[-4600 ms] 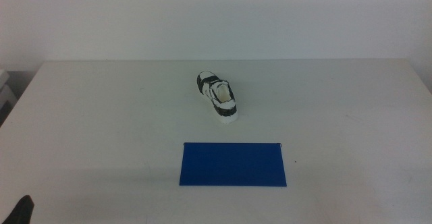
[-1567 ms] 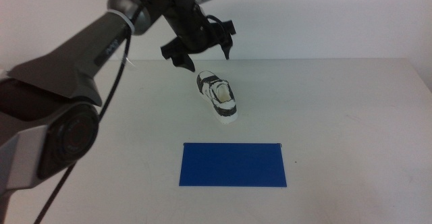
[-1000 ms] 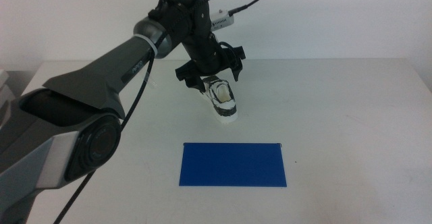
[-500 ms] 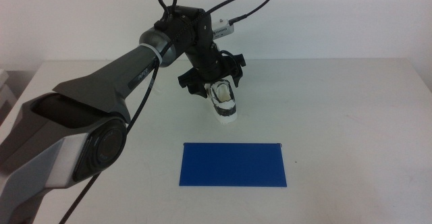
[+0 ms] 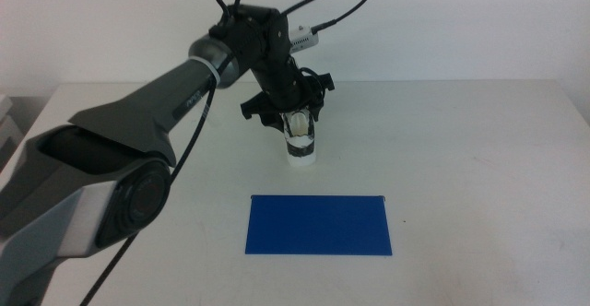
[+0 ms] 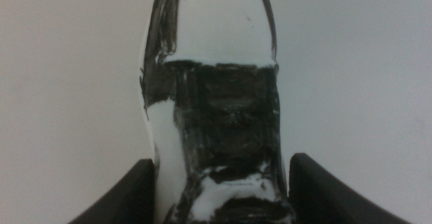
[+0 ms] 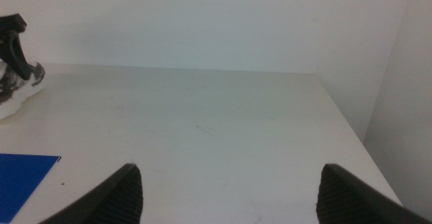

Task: Use one arm to grab the shoe from the table and place it on the mat.

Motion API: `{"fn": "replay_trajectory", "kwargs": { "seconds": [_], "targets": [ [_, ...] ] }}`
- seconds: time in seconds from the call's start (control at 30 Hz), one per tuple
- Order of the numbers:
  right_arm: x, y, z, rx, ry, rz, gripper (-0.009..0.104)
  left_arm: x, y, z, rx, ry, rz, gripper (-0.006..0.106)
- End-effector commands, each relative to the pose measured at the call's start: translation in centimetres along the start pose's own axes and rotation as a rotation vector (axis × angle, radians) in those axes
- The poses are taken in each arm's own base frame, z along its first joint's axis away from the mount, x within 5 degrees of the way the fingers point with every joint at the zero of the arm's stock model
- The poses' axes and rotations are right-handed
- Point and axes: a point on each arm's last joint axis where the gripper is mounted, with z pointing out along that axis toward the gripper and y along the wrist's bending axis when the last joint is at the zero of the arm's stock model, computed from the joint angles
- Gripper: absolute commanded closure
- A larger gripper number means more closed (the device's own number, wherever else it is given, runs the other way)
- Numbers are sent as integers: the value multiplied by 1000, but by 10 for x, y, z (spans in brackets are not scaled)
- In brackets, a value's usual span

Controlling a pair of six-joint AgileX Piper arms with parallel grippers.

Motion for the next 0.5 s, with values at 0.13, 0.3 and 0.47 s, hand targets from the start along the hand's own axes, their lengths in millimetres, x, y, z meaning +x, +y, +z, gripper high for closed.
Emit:
{"fn": "replay_trajectory", "kwargs": {
  "seconds": [0.13,0.3,0.47],
  "targets": [
    [-11,0,-3,4,-109,-21,29,-11,-21,-94,26,-132,45,86],
    [-11,0,-3,4,-109,-21,29,0,-28,-125,-69,-158,113,86],
    [-11,0,-3,4,-109,-21,29,16,-38,-153,-154,-170,167,86]
  ]
}}
